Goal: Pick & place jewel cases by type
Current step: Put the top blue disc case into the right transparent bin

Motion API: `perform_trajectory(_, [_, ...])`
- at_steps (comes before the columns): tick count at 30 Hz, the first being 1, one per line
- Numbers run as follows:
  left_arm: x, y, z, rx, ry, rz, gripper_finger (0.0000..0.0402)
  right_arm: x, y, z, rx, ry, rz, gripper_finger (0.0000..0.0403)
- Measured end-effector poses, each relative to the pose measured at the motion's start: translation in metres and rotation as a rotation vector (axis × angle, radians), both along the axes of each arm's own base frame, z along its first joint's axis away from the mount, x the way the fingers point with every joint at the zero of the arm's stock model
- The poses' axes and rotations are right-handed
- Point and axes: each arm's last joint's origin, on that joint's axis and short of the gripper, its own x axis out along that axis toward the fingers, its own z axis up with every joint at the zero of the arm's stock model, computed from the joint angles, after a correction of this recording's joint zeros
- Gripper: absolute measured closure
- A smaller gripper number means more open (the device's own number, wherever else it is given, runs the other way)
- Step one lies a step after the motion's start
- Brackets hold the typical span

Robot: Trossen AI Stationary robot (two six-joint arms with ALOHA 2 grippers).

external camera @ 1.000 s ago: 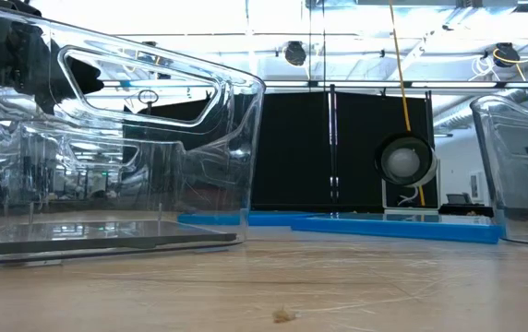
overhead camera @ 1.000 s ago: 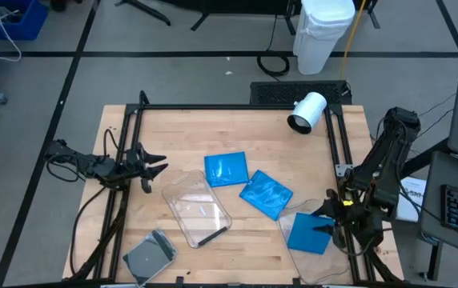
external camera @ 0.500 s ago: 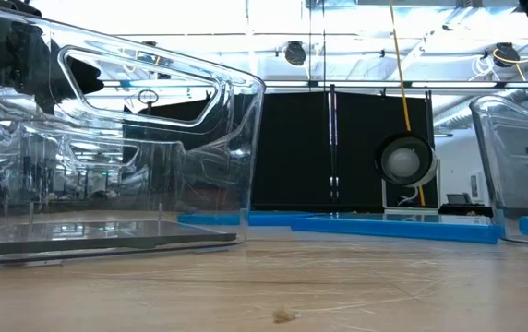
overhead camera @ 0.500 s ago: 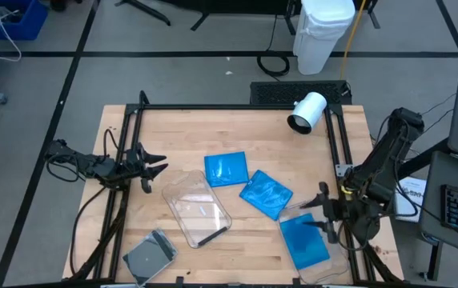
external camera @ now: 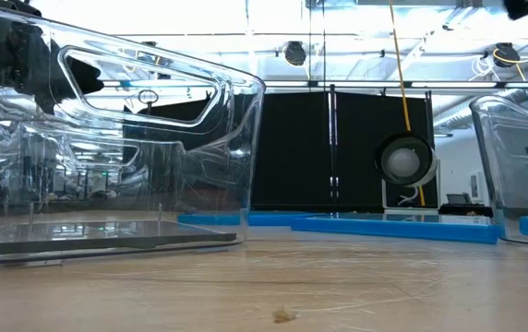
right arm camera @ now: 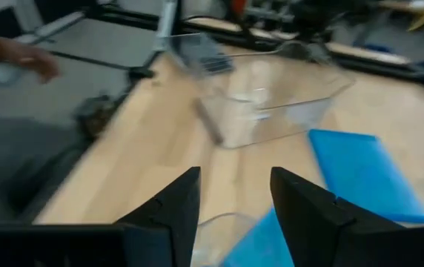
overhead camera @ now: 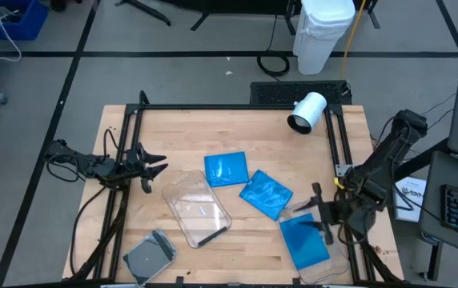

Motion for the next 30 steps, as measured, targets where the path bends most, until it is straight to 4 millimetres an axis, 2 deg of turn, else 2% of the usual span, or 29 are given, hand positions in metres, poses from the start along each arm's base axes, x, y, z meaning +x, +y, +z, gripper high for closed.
perform_trajectory(5, [0.0,0.0,0.0,0.0,0.0,0.0,0.0254,0.02,-0.02,-0.013,-0.061,-0.121,-0.122,0.025])
perform_trajectory(9, [0.0,0.0,0.0,0.0,0.0,0.0,0.0254,0.043,-0.043,-0.008,-0.051,-0.137,-0.054,0.0264])
perform_trajectory(12, [0.0,0.0,0.0,0.0,0.0,0.0,0.0254,0.059,-0.068,0.002,-0.037,-0.153,-0.044,0.0282])
perform_trajectory(15, [0.0,0.0,0.0,0.0,0.0,0.0,0.0254,0.072,-0.102,0.012,-0.007,-0.154,-0.096,0.0305])
perform_trajectory(22, [0.0,0.0,0.0,0.0,-0.001,0.0,0.0254,0.096,-0.177,0.01,0.133,-0.082,-0.128,0.0384])
perform_trajectory(26, [0.0,0.0,0.0,0.0,-0.001,0.0,0.0254,0.118,-0.205,0.0,0.162,-0.009,-0.139,0.0396])
perform_trajectory(30, [0.0,0.0,0.0,0.0,0.0,0.0,0.0254,0.153,-0.221,-0.011,0.15,0.056,-0.092,0.0402])
